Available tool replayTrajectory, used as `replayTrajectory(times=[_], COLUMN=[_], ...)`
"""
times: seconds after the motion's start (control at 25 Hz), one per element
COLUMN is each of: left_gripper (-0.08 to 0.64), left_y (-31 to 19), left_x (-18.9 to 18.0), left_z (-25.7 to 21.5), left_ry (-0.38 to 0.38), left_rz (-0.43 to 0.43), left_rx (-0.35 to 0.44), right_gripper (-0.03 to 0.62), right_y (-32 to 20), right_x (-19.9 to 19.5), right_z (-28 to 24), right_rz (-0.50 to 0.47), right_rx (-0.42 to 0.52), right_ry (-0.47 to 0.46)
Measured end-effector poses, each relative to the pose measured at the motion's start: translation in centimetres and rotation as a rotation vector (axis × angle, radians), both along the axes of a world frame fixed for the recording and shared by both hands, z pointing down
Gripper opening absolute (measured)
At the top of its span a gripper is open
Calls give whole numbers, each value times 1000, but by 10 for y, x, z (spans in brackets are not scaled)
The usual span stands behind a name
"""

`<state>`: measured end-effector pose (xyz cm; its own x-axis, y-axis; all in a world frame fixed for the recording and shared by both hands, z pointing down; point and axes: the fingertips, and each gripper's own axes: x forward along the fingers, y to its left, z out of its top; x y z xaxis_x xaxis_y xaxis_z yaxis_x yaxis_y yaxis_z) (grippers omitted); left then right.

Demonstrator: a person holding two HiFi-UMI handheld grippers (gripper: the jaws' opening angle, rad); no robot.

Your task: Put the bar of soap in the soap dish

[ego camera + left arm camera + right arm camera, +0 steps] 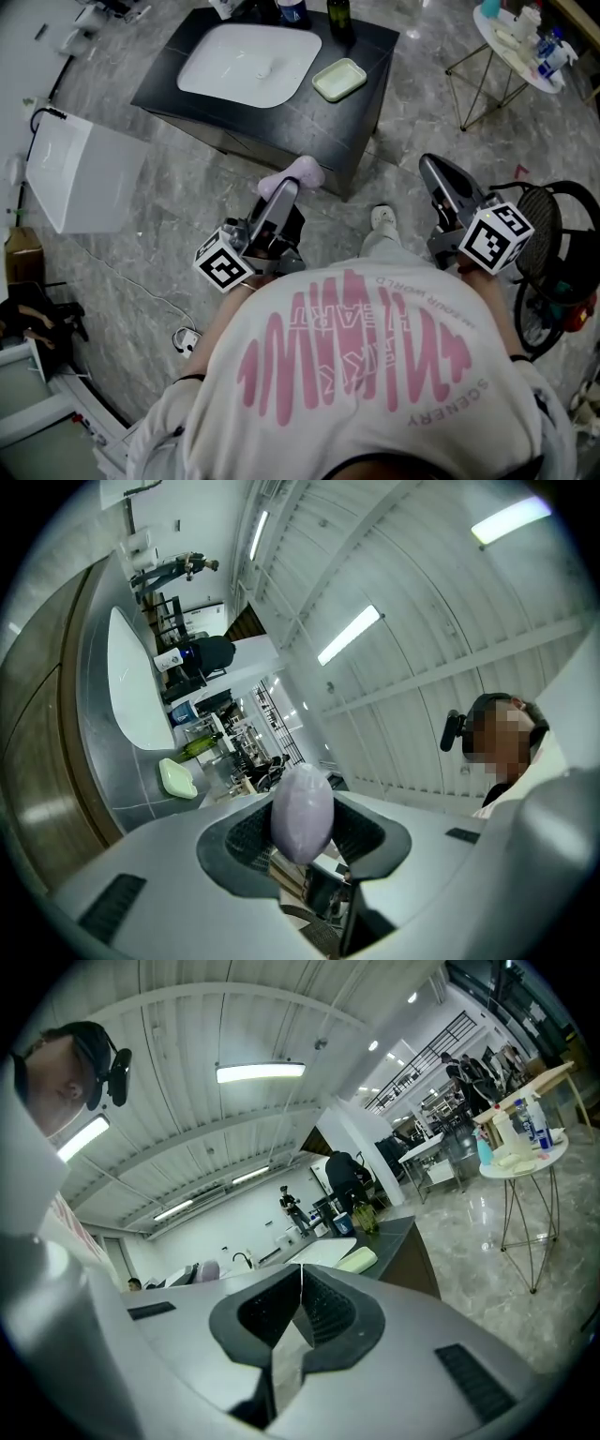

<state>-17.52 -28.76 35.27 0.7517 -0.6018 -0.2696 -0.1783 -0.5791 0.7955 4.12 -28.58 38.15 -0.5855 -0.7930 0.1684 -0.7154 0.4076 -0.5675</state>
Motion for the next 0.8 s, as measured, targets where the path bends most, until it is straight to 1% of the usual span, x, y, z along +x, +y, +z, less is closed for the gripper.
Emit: replayTrajectory(times=[0.24, 0.4, 0.56, 0.72, 0.8], left_gripper=[161, 161, 161, 161, 161], left_y=[-28, -49, -73, -91, -100], left_x=[20, 38, 56, 63, 67], left_z=[8, 9, 8, 7, 7], left_ry=[-30, -48, -50, -63, -51], left_rz=[-38, -52, -59, -98, -121], left_rx=[-40, -42, -37, -31, -31], right_gripper=[18, 18, 18, 18, 18], right_y=[-44, -72, -103, -126, -139], right_x=[20, 35, 49, 55, 61], right_z=[11, 13, 15, 21, 21], right_rz=[-34, -54, -59, -104, -115], right_rx=[-32, -31, -32, -44, -39], right_ry=[-40, -56, -61, -81, -81])
